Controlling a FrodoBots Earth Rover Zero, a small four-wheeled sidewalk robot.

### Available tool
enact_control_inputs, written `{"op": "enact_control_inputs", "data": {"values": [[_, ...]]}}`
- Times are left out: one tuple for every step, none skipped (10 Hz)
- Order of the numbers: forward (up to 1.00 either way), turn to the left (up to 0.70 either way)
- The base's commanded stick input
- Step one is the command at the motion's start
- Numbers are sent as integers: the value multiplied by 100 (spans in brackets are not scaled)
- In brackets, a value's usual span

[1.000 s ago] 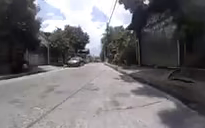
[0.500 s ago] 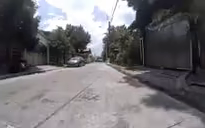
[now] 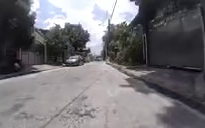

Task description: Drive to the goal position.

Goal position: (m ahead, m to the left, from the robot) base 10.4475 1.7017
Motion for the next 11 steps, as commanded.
{"op": "enact_control_inputs", "data": {"values": [[100,0],[100,0],[100,0],[100,0],[100,0],[100,0],[100,0],[100,0],[100,0],[100,0],[100,0]]}}
